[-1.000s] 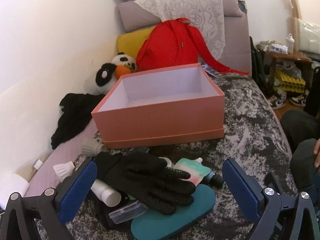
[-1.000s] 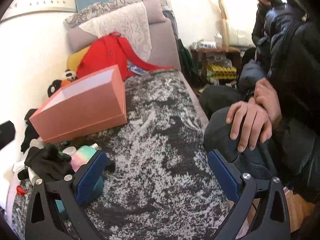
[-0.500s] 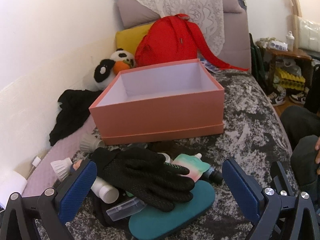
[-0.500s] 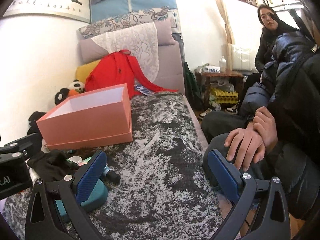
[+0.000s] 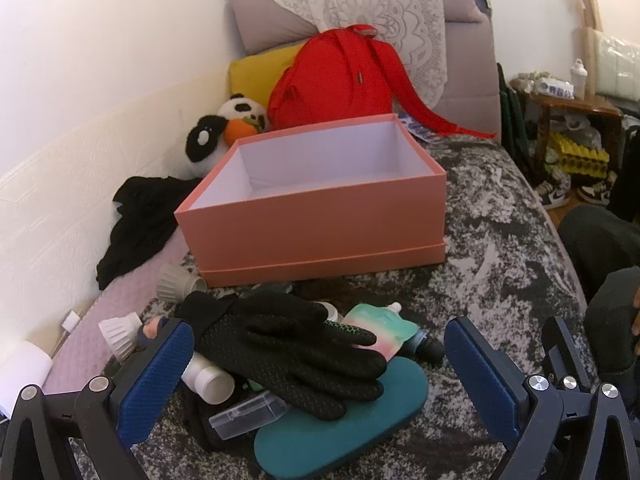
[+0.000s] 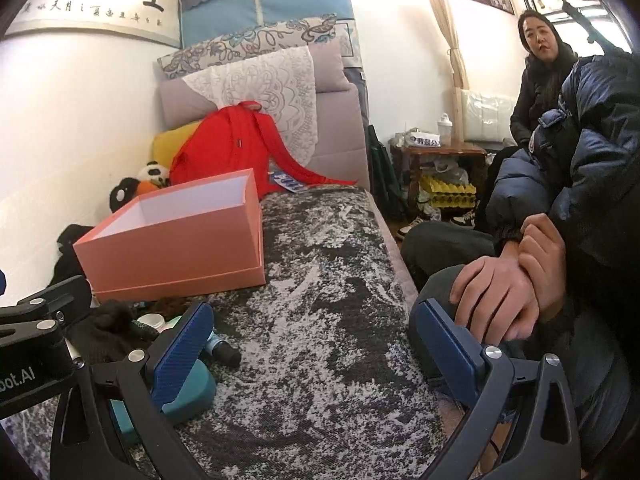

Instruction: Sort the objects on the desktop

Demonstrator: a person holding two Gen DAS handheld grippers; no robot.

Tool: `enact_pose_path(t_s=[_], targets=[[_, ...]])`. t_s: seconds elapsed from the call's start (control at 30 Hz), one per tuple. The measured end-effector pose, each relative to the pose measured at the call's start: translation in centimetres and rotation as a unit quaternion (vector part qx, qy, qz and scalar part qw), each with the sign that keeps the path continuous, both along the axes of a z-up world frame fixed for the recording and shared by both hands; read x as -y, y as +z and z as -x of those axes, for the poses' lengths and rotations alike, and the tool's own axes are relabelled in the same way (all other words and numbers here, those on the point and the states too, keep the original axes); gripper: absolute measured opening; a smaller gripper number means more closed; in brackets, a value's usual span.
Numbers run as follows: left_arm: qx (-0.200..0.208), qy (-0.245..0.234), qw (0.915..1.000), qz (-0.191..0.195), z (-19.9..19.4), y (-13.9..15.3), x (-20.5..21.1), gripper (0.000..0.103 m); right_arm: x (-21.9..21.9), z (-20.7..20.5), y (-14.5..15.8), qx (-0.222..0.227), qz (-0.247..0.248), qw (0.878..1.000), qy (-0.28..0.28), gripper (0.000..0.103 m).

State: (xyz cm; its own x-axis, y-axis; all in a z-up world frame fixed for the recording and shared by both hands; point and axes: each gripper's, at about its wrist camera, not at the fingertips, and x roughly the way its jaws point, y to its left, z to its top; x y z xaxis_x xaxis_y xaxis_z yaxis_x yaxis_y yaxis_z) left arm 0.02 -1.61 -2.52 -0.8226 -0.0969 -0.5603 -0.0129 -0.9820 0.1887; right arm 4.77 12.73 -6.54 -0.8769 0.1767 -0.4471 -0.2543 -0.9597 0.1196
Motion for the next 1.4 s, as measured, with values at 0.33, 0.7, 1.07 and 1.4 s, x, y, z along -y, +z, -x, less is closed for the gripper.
enact_pose_path(t_s=[0.33, 0.7, 1.07, 1.4], targets=[[0.003, 0.002, 1.0000, 0.001, 0.3, 0.3, -0.3, 0.103, 0.0, -0.1, -0.1, 0.002, -0.003, 1.000, 0.005, 0.103], [0.006, 0.001, 1.0000, 0.006, 0.4, 0.2, -0.9, 0.103, 0.1, -0.3, 0.1, 0.003, -0.004, 1.000, 0.007, 0.103], [0.007, 0.000, 0.9999, 0.010, 0.6, 0.2, -1.3, 0.103, 0.3, -0.1, 0.3, 0.006, -0.003, 1.000, 0.011, 0.103], [-0.003, 0.005, 0.9998, 0.020, 0.5, -0.1, -1.4, 0.103, 0.3, -0.1, 0.2, 0.008, -0.004, 1.000, 0.013, 0.103]])
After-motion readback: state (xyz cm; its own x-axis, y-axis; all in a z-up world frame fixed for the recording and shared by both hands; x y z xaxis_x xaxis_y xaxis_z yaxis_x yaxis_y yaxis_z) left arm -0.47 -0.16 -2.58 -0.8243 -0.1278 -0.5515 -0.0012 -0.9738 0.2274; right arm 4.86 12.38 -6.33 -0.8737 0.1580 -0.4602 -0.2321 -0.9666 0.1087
